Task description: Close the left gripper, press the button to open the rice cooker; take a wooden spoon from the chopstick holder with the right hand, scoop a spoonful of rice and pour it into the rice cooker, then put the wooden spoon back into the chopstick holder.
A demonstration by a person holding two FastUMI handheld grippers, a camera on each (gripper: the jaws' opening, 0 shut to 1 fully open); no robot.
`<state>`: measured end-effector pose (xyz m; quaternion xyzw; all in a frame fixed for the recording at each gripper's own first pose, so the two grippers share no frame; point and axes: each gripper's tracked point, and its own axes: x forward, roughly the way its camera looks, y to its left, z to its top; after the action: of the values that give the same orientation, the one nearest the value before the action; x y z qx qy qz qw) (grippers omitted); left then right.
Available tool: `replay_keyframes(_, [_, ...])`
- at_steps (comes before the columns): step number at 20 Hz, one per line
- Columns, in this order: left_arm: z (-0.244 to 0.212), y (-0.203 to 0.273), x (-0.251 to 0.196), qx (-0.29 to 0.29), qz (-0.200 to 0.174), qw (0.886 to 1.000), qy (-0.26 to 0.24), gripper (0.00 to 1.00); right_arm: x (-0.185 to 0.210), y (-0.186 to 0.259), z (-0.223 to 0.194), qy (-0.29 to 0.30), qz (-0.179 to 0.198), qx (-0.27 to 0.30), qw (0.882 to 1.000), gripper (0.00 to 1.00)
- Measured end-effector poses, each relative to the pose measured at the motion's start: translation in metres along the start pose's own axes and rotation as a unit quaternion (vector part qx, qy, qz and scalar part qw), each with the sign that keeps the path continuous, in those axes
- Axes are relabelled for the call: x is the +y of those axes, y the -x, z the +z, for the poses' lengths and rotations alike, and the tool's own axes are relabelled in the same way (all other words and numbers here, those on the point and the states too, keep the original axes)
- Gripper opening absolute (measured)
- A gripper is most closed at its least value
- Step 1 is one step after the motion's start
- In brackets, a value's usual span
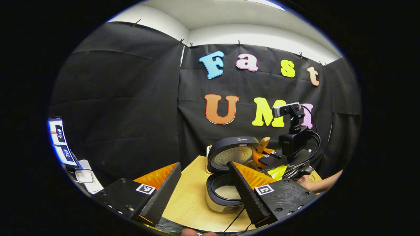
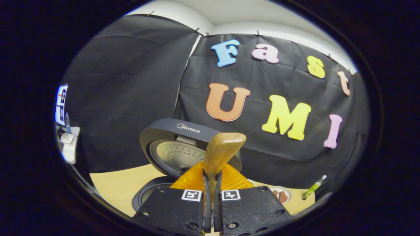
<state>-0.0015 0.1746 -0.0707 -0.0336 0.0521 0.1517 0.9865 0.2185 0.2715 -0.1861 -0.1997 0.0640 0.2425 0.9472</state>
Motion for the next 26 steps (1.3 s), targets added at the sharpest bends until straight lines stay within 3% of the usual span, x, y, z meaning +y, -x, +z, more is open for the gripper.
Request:
replay_keyframes(3, [0.0,0.002,0.006,-0.003,0.002,1.0,0.004,0.95,-0.001,0.0,0.0,0.013,0.001,-0.009,1.0,0.08])
replay_keyframes(7, [0.0,0.004,0.011,-0.005,0.004,1.0,0.008,0.95,0.007,0.0,0.007,-0.014,-0.001,-0.007,1.0,0.09])
replay_keyframes(15, [0.005,0.01,0.003,-0.007,-0.005,1.0,0.012,0.95,-0.009,0.026,0.014,-0.13,0.006,-0.002,0.991,0.09])
replay_keyframes(21, [0.01,0.004,-0.032,-0.012,-0.031,0.999,0.005,0.95,-0.061,0.059,0.029,-0.297,0.016,0.003,0.955,0.08])
replay_keyframes(26, [0.008,-0.011,-0.08,-0.006,-0.071,0.997,0.002,0.94,-0.158,0.1,0.017,-0.376,-0.038,0.002,0.926,0.07])
